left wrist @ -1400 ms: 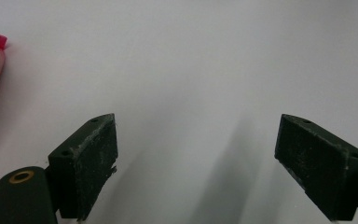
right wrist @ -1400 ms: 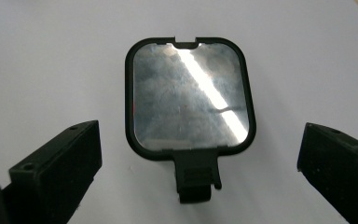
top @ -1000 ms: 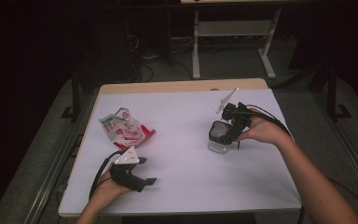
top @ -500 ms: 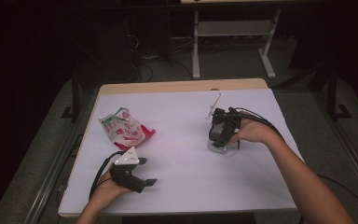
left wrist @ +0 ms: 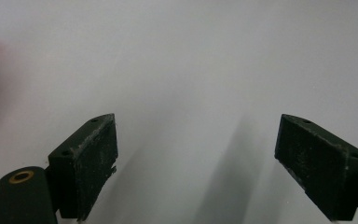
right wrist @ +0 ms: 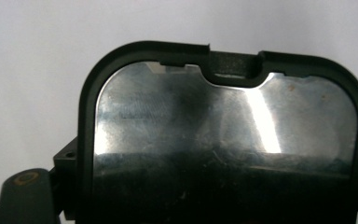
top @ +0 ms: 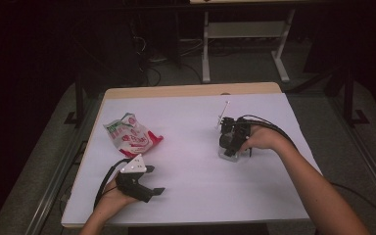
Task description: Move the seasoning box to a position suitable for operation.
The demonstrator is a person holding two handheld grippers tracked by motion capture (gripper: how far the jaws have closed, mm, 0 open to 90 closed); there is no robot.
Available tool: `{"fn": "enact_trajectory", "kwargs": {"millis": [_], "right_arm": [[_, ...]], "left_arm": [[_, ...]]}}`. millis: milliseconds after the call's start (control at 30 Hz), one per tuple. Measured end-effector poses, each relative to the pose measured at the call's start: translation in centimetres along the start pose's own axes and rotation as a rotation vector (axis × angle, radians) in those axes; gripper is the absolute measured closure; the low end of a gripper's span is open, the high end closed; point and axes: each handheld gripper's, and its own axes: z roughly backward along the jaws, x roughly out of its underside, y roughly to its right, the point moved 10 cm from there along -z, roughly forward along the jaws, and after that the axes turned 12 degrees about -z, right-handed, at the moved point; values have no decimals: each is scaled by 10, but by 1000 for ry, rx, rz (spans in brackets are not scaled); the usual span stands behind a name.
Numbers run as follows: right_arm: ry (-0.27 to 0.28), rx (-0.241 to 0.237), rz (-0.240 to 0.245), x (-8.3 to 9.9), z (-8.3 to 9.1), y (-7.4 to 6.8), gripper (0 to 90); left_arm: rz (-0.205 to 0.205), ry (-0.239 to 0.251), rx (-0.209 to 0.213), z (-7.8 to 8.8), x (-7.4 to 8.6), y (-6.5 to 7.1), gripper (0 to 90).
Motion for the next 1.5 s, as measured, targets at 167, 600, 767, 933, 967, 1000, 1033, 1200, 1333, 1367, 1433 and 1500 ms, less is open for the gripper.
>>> {"fn": "enact_trajectory", "kwargs": {"millis": [167,600,767,933,967,1000,1033,1200,1333,1367,1433,1500], "right_arm": [[4,-20,1,0,1,0,148],[1,-22,24,5,6,-2,151],[23,-39,68,7,16,-14,151],[21,-51,107,8,19,-27,151],[18,-61,132,8,19,-35,151],[18,-61,132,8,19,-35,151],[18,-67,160,8,20,-43,151],[18,-91,224,7,19,-64,151],[11,-111,249,7,16,-76,151],[7,-115,256,7,15,-80,151],[4,-118,280,7,13,-85,151],[0,-125,294,7,12,-90,151]], "left_arm": [[1,2,1,0,0,0,128],[-1,-1,7,-1,0,1,128],[-5,-4,12,-2,0,3,128],[-5,-3,14,-2,-1,4,128],[-7,-5,14,-2,-1,4,128],[-14,-7,15,-2,-1,4,128],[-14,-7,17,-2,-1,4,128],[-21,-8,22,-4,-2,6,128],[-23,-8,24,-4,-3,6,128],[-23,-8,25,-4,-3,7,128],[-27,-10,27,-4,-2,7,128],[-27,-10,27,-4,-3,7,128]]}}
